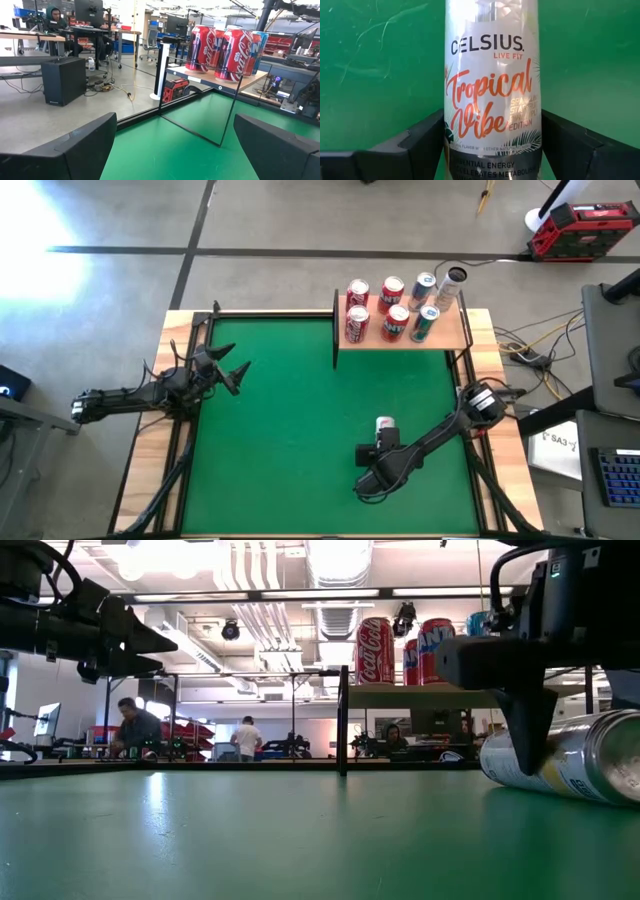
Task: Place canned beverage on shelf
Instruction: Put the white yellow soda can on the shelf aligned with the other white yellow soda can
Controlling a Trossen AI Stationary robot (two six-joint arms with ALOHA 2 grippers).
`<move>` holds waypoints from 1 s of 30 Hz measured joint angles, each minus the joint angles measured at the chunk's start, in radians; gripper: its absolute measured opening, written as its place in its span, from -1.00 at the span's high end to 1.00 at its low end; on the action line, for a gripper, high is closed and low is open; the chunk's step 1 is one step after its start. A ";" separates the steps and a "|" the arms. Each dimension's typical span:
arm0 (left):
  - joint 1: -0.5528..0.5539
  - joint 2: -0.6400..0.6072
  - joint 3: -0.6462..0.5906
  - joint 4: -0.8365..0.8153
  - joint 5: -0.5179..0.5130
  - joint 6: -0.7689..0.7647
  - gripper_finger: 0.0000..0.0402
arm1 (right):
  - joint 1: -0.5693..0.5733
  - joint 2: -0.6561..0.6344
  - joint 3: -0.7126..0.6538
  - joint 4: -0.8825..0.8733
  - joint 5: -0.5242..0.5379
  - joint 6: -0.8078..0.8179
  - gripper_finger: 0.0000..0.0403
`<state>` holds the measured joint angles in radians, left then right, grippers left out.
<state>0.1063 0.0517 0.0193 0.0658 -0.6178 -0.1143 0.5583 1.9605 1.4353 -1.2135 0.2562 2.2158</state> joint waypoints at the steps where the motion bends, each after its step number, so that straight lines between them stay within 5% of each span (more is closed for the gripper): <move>1: 0.000 0.000 0.000 0.000 0.000 0.000 -0.92 | 0.000 -0.003 0.000 0.000 -0.002 0.001 -0.40; 14: 0.000 0.000 0.000 0.000 0.000 0.000 -0.92 | -0.056 -0.013 0.000 -0.048 0.061 -0.029 -0.78; 30: 0.000 0.000 0.000 0.000 0.000 0.000 -0.92 | -0.207 0.017 -0.020 -0.075 0.119 -0.134 -0.80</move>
<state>0.1062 0.0521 0.0193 0.0658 -0.6178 -0.1143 0.3514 1.9774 1.4151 -1.2882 0.3751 2.0820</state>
